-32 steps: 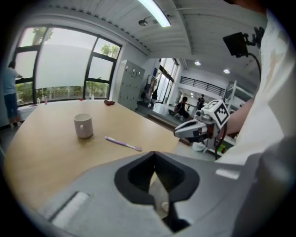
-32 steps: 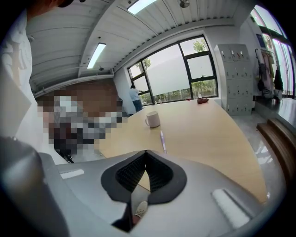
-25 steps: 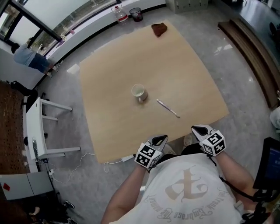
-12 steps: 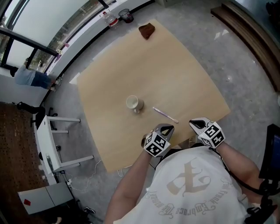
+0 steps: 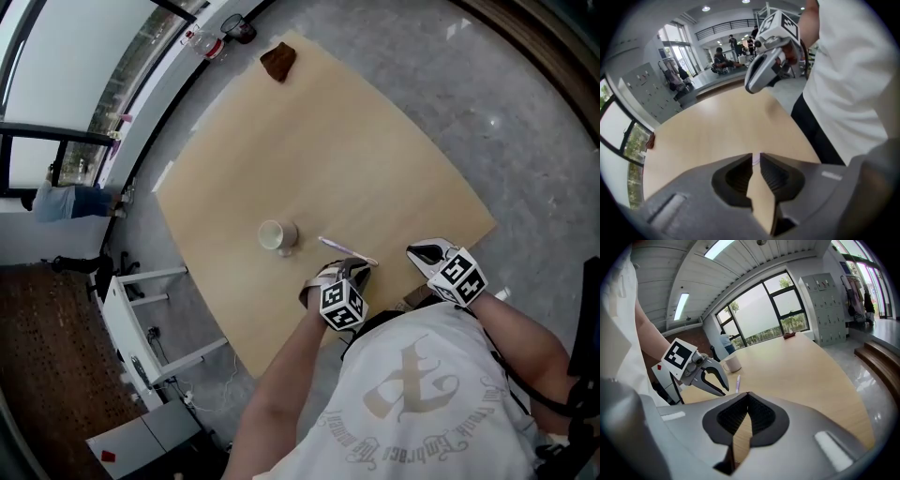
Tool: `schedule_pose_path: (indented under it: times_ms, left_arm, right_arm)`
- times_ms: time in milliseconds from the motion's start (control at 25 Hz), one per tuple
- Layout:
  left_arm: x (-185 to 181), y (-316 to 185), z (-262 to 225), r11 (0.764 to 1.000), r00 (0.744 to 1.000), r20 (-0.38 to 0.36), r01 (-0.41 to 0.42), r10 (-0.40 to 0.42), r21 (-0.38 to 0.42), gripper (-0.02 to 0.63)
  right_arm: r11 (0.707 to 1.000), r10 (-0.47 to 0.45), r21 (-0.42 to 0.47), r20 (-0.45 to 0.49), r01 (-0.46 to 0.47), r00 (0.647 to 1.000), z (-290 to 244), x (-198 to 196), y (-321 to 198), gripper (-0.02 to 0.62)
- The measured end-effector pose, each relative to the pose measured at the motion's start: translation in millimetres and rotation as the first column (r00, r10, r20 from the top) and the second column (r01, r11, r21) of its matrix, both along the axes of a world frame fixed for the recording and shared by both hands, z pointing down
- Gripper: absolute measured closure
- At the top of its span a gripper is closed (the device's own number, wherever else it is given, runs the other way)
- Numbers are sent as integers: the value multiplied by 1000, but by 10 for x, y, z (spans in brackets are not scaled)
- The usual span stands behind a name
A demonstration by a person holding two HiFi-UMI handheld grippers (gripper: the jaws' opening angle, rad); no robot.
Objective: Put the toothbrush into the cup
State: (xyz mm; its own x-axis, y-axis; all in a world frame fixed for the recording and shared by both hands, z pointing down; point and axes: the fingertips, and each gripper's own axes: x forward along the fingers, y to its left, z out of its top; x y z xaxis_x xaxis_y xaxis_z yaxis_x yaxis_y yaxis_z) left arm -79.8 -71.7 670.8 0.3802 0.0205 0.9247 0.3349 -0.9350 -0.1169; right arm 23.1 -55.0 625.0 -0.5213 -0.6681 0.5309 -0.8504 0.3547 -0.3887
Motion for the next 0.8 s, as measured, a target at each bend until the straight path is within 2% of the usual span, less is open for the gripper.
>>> schedule_pose_path:
  times_ms: [160,280,360,520,720,800]
  left_arm:
    - [-81,-189,131,995,992,98,-81,76,54,511]
    - [-150,-356,229,985,977,163,-151,135,86,482]
    - [-202,-400,287,970,955,217,-227,204,88,482]
    - [-260,-389,406,919,885,308,-388,349,72,483]
    - [-279,-397,478,879,836,352,-472,421,69,483]
    - [-274,-393,499,867,822,357,-494,444,60,504]
  right_arm:
    - [1000,14,-16,11,-14,1000,37,52,22,583]
    - [999,33,-29,6,-33,999,96,49,46,583]
    - [998,58,-39,5,-58,998,103,44,78,583]
    - [993,110,-48,-7,-111,994,105,60,158,583]
    - [980,189,-62,-4,-189,982,127,145,292,583]
    - [971,229,-72,-6,-229,973,138,225,355,583]
